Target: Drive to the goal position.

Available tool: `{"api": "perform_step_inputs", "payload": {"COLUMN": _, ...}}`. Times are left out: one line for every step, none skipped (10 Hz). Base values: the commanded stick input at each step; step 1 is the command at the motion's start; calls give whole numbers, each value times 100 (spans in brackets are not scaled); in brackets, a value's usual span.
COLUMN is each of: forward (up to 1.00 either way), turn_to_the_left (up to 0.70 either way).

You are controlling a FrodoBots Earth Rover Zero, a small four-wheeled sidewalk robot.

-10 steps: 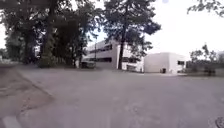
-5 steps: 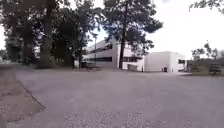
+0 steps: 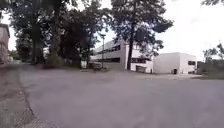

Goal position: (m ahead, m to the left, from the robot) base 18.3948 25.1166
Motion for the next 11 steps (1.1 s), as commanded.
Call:
{"api": "perform_step_inputs", "payload": {"forward": 85, "turn_to_the_left": 34}}
{"api": "perform_step_inputs", "payload": {"forward": 85, "turn_to_the_left": 34}}
{"api": "perform_step_inputs", "payload": {"forward": 85, "turn_to_the_left": 34}}
{"api": "perform_step_inputs", "payload": {"forward": 85, "turn_to_the_left": 34}}
{"api": "perform_step_inputs", "payload": {"forward": 85, "turn_to_the_left": 34}}
{"api": "perform_step_inputs", "payload": {"forward": 85, "turn_to_the_left": 34}}
{"api": "perform_step_inputs", "payload": {"forward": 85, "turn_to_the_left": 34}}
{"api": "perform_step_inputs", "payload": {"forward": 85, "turn_to_the_left": 34}}
{"api": "perform_step_inputs", "payload": {"forward": 85, "turn_to_the_left": 34}}
{"api": "perform_step_inputs", "payload": {"forward": 85, "turn_to_the_left": 34}}
{"api": "perform_step_inputs", "payload": {"forward": 85, "turn_to_the_left": 34}}
